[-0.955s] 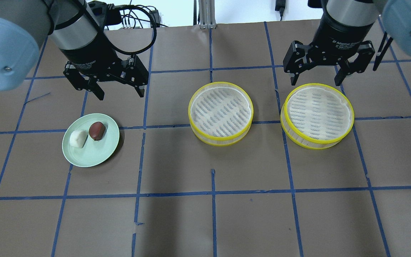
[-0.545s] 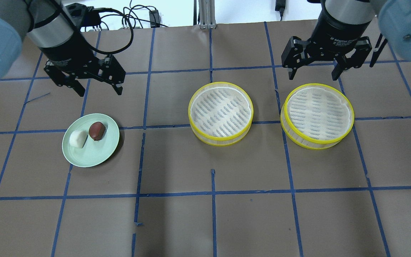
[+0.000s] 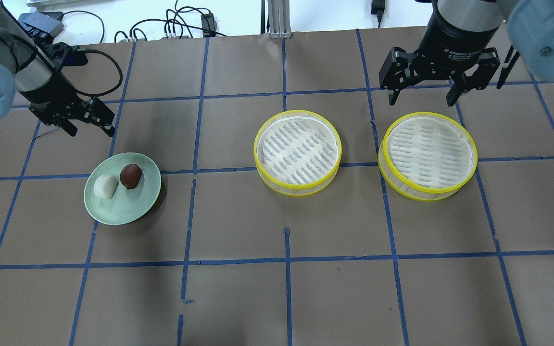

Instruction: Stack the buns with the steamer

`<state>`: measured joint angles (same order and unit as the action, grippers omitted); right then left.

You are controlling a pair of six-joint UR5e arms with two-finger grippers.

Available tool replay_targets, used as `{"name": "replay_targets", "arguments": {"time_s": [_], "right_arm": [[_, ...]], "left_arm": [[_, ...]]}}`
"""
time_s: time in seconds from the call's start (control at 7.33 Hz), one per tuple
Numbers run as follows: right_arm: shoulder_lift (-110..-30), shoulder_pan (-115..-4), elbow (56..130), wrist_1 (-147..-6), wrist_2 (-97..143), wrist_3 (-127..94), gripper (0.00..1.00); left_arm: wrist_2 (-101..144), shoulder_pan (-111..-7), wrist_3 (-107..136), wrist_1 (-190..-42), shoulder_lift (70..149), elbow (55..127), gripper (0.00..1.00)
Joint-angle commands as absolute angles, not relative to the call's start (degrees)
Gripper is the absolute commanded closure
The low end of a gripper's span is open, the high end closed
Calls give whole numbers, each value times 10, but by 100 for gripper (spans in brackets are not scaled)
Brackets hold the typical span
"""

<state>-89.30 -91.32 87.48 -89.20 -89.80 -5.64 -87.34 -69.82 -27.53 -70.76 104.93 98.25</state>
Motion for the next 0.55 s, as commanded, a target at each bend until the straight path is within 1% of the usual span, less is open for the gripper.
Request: {"name": "replay_targets", "arguments": {"time_s": [0.0,0.14,0.41], "right_arm": [[-893,-913,875,-892,-898,-57,0],[-893,-913,875,-892,-898,-57,0],[-893,-913,875,-893,-899,-57,0]], "left_arm": [[-873,-665,-310,-608,1083,1050,0],[-873,-660,-311,-606,1085,1060,4],[-878,-659,-310,-606,1092,1065,9]]}}
